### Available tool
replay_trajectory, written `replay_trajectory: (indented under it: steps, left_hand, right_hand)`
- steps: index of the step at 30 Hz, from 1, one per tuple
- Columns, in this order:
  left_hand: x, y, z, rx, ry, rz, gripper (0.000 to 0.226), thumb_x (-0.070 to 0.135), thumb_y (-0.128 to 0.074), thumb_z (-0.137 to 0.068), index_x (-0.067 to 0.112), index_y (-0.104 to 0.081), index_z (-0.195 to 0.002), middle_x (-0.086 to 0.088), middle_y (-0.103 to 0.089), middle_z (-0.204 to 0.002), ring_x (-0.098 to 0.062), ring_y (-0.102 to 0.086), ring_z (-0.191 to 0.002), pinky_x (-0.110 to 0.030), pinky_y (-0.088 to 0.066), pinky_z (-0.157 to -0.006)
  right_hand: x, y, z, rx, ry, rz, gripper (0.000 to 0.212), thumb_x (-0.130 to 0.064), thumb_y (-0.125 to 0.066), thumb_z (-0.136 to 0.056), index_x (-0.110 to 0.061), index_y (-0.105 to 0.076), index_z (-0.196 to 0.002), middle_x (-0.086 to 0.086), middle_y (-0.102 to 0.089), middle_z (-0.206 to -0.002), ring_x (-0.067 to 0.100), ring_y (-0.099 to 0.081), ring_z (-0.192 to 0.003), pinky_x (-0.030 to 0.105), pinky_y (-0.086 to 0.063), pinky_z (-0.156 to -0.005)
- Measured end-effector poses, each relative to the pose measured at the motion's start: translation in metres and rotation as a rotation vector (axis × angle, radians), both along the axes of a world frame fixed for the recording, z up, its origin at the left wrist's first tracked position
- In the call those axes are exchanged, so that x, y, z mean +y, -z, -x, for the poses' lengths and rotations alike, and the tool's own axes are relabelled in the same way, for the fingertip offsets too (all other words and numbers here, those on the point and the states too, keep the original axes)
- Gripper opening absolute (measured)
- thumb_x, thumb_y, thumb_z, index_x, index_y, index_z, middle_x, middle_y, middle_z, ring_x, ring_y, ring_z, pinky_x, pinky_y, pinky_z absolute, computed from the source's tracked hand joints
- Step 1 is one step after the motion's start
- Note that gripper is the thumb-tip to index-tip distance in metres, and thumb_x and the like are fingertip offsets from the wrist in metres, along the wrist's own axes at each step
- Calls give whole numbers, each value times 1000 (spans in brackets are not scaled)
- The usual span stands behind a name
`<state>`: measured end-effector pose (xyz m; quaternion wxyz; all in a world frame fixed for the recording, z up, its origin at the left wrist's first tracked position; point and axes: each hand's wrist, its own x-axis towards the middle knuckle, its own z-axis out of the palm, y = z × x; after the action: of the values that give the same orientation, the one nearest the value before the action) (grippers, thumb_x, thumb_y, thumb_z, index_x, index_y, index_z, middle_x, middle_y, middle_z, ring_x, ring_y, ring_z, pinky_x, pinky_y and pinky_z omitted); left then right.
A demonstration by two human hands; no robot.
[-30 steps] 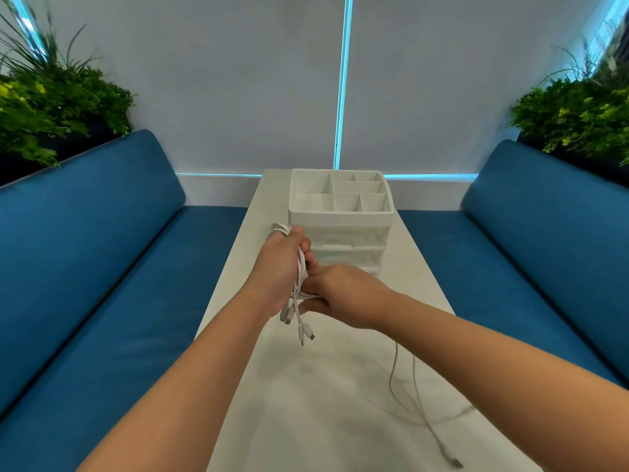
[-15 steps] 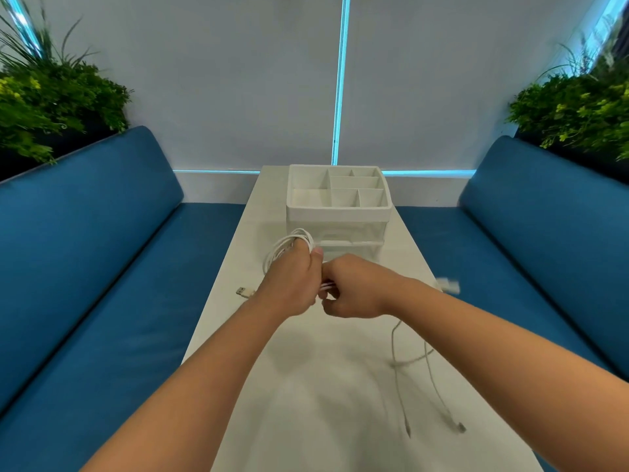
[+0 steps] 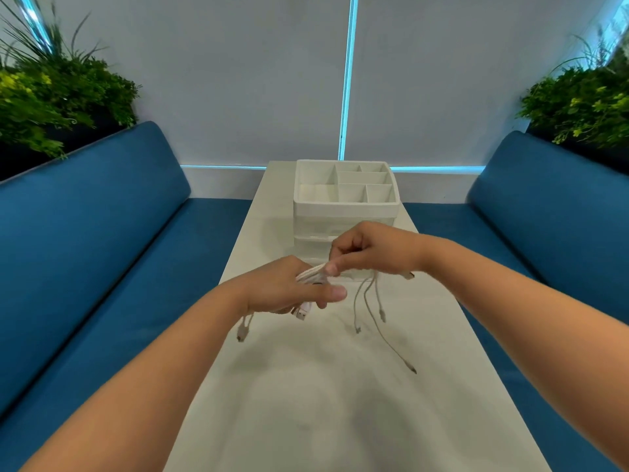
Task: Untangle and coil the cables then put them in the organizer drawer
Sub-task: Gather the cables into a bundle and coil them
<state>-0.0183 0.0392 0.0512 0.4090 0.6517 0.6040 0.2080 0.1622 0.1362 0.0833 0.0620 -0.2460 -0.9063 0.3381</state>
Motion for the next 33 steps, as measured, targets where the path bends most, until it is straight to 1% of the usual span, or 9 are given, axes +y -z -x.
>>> replay_trajectory:
  steps: [4,9,14,16,20,23,25,29,33]
  left_hand:
    - [1,-6,-4,-217,-153,-6,71,80,-42,-70,11,-58,-61,2,-33,-47,-15,-25,-44,-24,-28,-47]
    - [1,-5,-6,-519,-146,13,63,71,-35,-83,17,-40,-51,3,-22,-47,-11,-16,-38,-26,-14,-44]
    - [1,3,-3,-945,-165,114,61,73,-43,-81,19,-33,-51,6,-20,-43,-7,-19,-34,-21,-14,-39]
    - [1,6,1,-1080,-103,151,61,72,-60,-75,20,-37,-53,8,-22,-42,-4,-20,-33,-18,-17,-36]
    - [4,9,0,-1302,38,194,53,52,-84,-67,20,-44,-57,8,-18,-46,-5,-17,-33,-15,-20,-33]
    - [7,9,0,-1430,63,208,50,49,-82,-72,19,-44,-60,8,-20,-45,-4,-19,-33,-14,-18,-33]
    - [8,11,0,-1482,54,216,49,50,-79,-75,19,-44,-61,8,-23,-44,-3,-20,-32,-14,-19,-31]
    - [8,12,-2,-1567,-54,191,47,56,-59,-83,19,-41,-60,7,-34,-38,-4,-26,-27,-11,-25,-27]
    - [9,10,-2,-1616,-55,162,51,65,-47,-84,17,-46,-64,8,-28,-45,-4,-19,-32,-11,-22,-28]
  right_hand:
    - [7,-4,-4,140,72,148,34,-39,-57,-93,-11,-68,-78,1,-47,-59,13,-41,-58,25,-41,-61]
    - [4,0,1,256,155,219,40,-45,-56,-89,-10,-57,-69,3,-39,-59,15,-38,-54,25,-43,-55]
    - [1,11,-4,310,141,376,30,-45,-54,-85,-15,-56,-79,-4,-41,-63,10,-41,-55,27,-49,-64]
    - [0,18,-5,308,120,394,27,-38,-52,-92,-14,-55,-82,-5,-45,-64,11,-45,-56,27,-53,-67]
    - [-9,31,1,424,179,434,31,-27,-42,-102,-3,-51,-86,-8,-46,-56,14,-42,-56,16,-47,-55]
    - [-12,44,8,497,266,438,53,-42,-41,-99,9,-55,-96,-2,-37,-59,16,-36,-57,23,-47,-61]
    - [-14,52,11,509,322,477,64,-58,-38,-91,3,-57,-89,3,-36,-62,22,-37,-62,29,-51,-65]
    - [-18,56,14,522,328,576,45,-48,-35,-100,-15,-46,-72,-6,-36,-57,15,-32,-54,24,-41,-53]
    - [-17,70,17,514,360,365,27,-34,-36,-104,-10,-47,-100,-17,-47,-58,10,-34,-55,25,-34,-53]
